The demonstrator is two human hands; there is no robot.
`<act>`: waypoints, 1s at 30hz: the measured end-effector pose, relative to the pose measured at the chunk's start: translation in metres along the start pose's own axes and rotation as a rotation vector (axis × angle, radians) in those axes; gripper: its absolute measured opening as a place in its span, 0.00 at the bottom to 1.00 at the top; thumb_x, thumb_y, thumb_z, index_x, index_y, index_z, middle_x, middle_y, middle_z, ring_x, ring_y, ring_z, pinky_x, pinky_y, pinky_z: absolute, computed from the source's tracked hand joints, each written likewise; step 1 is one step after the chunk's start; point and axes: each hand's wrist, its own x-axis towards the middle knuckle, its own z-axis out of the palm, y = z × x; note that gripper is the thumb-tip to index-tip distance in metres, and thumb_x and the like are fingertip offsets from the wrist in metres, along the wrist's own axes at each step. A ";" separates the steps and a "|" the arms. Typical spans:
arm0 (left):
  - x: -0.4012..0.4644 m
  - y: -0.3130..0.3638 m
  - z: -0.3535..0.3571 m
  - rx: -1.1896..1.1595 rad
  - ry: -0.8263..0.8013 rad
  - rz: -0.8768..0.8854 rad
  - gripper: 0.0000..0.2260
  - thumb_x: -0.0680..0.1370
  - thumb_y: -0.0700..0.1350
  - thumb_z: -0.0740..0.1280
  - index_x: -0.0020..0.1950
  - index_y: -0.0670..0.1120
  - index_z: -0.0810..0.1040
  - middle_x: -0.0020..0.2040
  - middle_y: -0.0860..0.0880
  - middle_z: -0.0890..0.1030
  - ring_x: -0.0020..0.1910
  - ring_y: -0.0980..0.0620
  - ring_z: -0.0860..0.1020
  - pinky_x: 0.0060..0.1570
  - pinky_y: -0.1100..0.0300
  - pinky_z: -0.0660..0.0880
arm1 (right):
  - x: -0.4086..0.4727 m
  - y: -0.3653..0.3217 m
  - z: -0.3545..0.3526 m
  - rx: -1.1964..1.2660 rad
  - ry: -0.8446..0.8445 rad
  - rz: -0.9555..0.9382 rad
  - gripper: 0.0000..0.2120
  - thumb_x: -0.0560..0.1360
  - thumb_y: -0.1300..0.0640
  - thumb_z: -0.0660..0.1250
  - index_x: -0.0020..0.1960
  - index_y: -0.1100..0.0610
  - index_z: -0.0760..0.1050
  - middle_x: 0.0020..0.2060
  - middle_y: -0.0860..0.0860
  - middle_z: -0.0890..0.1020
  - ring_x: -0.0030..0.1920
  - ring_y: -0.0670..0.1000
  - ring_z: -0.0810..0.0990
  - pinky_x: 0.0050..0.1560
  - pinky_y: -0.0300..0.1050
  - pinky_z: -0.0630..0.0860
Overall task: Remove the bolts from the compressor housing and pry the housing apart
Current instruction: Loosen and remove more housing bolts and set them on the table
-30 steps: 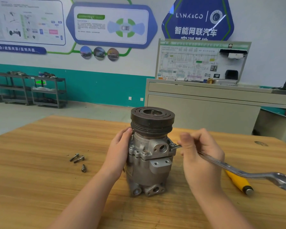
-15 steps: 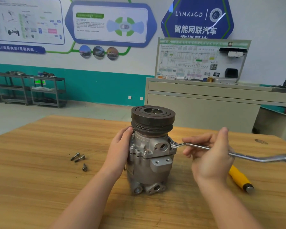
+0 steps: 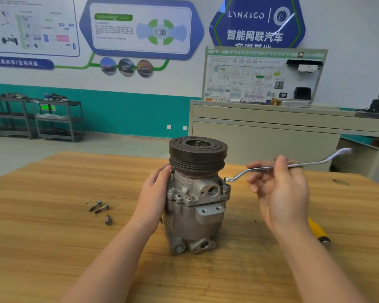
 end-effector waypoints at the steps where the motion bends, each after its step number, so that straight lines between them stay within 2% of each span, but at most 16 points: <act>1: 0.000 0.000 0.000 0.004 -0.003 0.003 0.16 0.83 0.53 0.58 0.65 0.51 0.78 0.58 0.54 0.83 0.60 0.56 0.78 0.56 0.60 0.73 | -0.005 -0.001 0.000 -0.081 -0.027 -0.130 0.08 0.84 0.56 0.50 0.47 0.55 0.64 0.33 0.54 0.82 0.26 0.50 0.77 0.24 0.38 0.69; 6: 0.001 -0.002 0.000 0.009 -0.006 -0.008 0.16 0.83 0.53 0.58 0.66 0.51 0.78 0.59 0.53 0.82 0.61 0.55 0.78 0.62 0.55 0.73 | -0.022 0.003 0.005 -0.296 -0.265 -0.587 0.05 0.84 0.51 0.52 0.50 0.48 0.63 0.38 0.53 0.80 0.29 0.48 0.78 0.27 0.38 0.70; 8: 0.001 -0.002 0.000 0.012 -0.003 -0.008 0.16 0.83 0.53 0.58 0.66 0.51 0.78 0.59 0.53 0.82 0.61 0.55 0.78 0.61 0.56 0.73 | -0.025 0.006 0.005 -0.339 -0.316 -0.679 0.03 0.84 0.49 0.53 0.53 0.43 0.65 0.40 0.53 0.80 0.30 0.48 0.78 0.29 0.37 0.71; 11: 0.001 -0.002 -0.001 0.004 -0.003 0.005 0.15 0.83 0.53 0.58 0.64 0.51 0.79 0.56 0.55 0.83 0.59 0.57 0.79 0.56 0.58 0.74 | -0.028 0.011 0.003 -0.387 -0.330 -0.775 0.08 0.84 0.50 0.54 0.55 0.37 0.67 0.42 0.52 0.80 0.31 0.48 0.79 0.34 0.36 0.72; 13: 0.001 -0.002 -0.001 -0.004 0.002 0.012 0.14 0.83 0.52 0.58 0.63 0.52 0.80 0.54 0.57 0.84 0.57 0.59 0.79 0.52 0.61 0.73 | -0.029 0.015 0.002 -0.416 -0.345 -0.810 0.08 0.84 0.51 0.55 0.55 0.37 0.68 0.43 0.50 0.80 0.32 0.47 0.79 0.36 0.35 0.73; 21: 0.003 -0.003 0.000 0.000 0.003 0.011 0.13 0.83 0.53 0.58 0.62 0.54 0.80 0.51 0.61 0.84 0.53 0.63 0.80 0.49 0.63 0.72 | -0.026 0.017 0.001 -0.433 -0.279 -0.789 0.08 0.84 0.50 0.54 0.55 0.36 0.67 0.41 0.48 0.81 0.32 0.46 0.79 0.33 0.36 0.73; 23: 0.002 -0.003 0.000 -0.007 0.001 0.005 0.14 0.83 0.53 0.59 0.63 0.53 0.80 0.53 0.59 0.84 0.56 0.61 0.79 0.50 0.62 0.73 | -0.027 0.020 0.002 -0.439 -0.317 -0.815 0.07 0.84 0.50 0.54 0.53 0.41 0.70 0.39 0.50 0.80 0.33 0.45 0.78 0.35 0.35 0.73; 26: 0.002 -0.004 0.000 -0.015 0.007 0.005 0.14 0.83 0.52 0.59 0.63 0.52 0.80 0.53 0.58 0.84 0.56 0.60 0.79 0.50 0.62 0.73 | -0.031 0.023 0.002 -0.554 -0.420 -0.963 0.12 0.84 0.51 0.55 0.49 0.57 0.71 0.38 0.54 0.80 0.38 0.42 0.77 0.42 0.33 0.74; 28: 0.001 -0.003 0.000 -0.011 0.008 0.008 0.13 0.83 0.52 0.59 0.62 0.53 0.80 0.52 0.59 0.84 0.56 0.60 0.79 0.49 0.62 0.73 | -0.032 0.024 0.002 -0.570 -0.447 -0.983 0.14 0.84 0.50 0.54 0.48 0.58 0.70 0.38 0.55 0.80 0.39 0.44 0.77 0.42 0.34 0.75; 30: 0.002 -0.002 0.000 -0.002 0.001 0.011 0.13 0.83 0.52 0.58 0.61 0.54 0.80 0.52 0.60 0.84 0.54 0.62 0.79 0.49 0.63 0.72 | -0.034 0.024 0.004 -0.446 -0.395 -0.869 0.13 0.84 0.49 0.53 0.48 0.53 0.71 0.39 0.53 0.79 0.36 0.45 0.76 0.38 0.37 0.73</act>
